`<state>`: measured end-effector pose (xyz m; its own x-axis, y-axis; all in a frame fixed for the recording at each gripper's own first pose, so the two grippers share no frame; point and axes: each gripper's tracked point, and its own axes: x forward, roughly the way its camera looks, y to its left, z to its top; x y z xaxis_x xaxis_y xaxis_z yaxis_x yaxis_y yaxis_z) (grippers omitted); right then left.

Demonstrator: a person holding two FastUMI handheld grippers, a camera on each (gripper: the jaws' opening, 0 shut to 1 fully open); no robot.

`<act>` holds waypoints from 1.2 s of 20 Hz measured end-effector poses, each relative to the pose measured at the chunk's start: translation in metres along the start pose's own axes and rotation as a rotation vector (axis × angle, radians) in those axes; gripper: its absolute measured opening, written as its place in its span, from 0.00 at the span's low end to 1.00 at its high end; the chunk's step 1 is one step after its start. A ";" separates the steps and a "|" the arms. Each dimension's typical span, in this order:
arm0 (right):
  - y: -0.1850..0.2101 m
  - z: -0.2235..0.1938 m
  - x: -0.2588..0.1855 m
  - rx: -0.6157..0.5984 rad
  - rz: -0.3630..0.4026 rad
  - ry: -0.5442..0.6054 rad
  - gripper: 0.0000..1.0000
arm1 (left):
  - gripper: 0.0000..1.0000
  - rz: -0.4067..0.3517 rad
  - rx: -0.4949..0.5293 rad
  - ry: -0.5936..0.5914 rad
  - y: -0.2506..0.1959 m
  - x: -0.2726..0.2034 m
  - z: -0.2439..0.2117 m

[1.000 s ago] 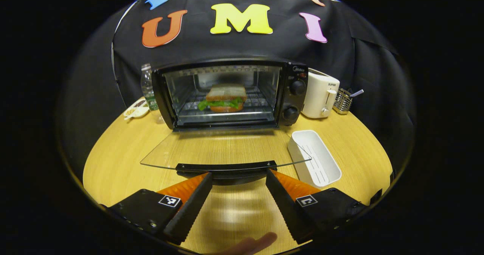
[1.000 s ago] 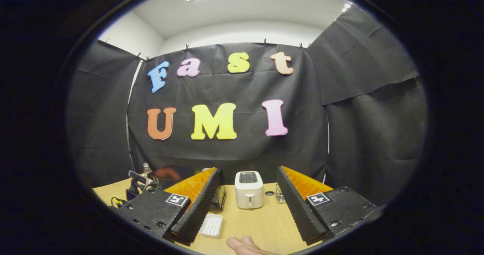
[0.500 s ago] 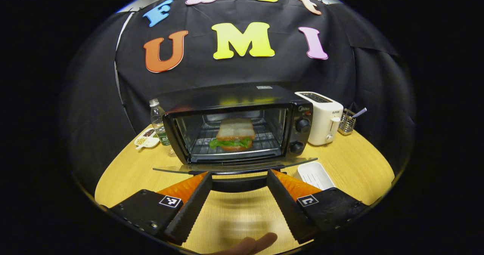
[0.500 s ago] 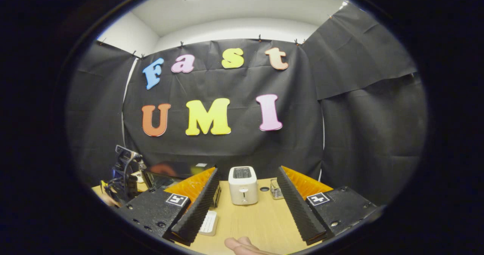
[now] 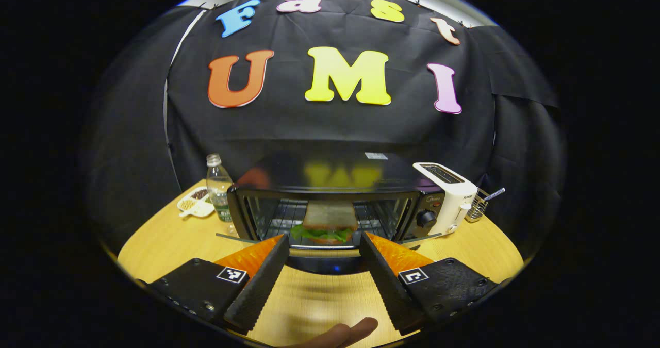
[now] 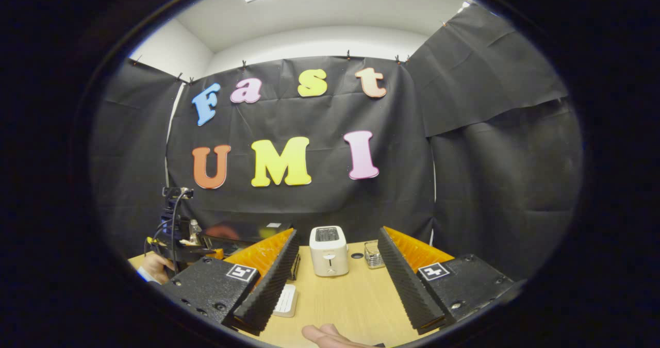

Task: Open the electric oven with the left hand, put the food in, and close the electric oven.

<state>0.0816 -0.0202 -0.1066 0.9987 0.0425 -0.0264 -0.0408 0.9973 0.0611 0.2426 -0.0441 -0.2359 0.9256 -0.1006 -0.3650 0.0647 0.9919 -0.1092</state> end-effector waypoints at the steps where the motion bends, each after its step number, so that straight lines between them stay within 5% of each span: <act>1: -0.001 0.001 -0.006 0.002 -0.005 -0.003 0.98 | 0.92 0.004 0.002 -0.010 0.001 0.006 0.004; 2: -0.002 0.001 -0.011 0.005 -0.010 -0.006 0.89 | 0.92 0.006 -0.007 -0.024 0.001 0.012 0.013; 3: -0.002 0.002 -0.017 0.010 -0.015 -0.010 0.98 | 0.93 -0.007 -0.011 -0.042 0.000 0.018 0.020; 6: 0.004 0.004 -0.033 0.031 -0.007 -0.031 0.98 | 0.94 -0.019 -0.043 -0.076 0.002 0.027 0.037; 7: 0.005 0.000 -0.037 0.033 -0.001 -0.028 0.89 | 0.94 -0.009 -0.043 -0.091 0.004 0.023 0.042; 8: 0.007 -0.002 -0.042 0.031 0.005 -0.025 0.98 | 0.94 -0.007 -0.038 -0.106 0.004 0.015 0.045; 18: -0.004 0.001 -0.087 0.036 -0.007 -0.051 0.98 | 0.93 -0.052 -0.038 -0.270 -0.020 -0.116 0.082; 24: -0.003 0.013 -0.119 0.028 -0.016 -0.082 0.98 | 0.93 -0.017 -0.003 -0.327 -0.026 -0.213 0.090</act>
<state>-0.0366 -0.0286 -0.0905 0.9983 0.0207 0.0546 -0.0256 0.9957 0.0892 0.0770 -0.0411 -0.0717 0.9952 -0.0862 -0.0464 0.0803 0.9900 -0.1160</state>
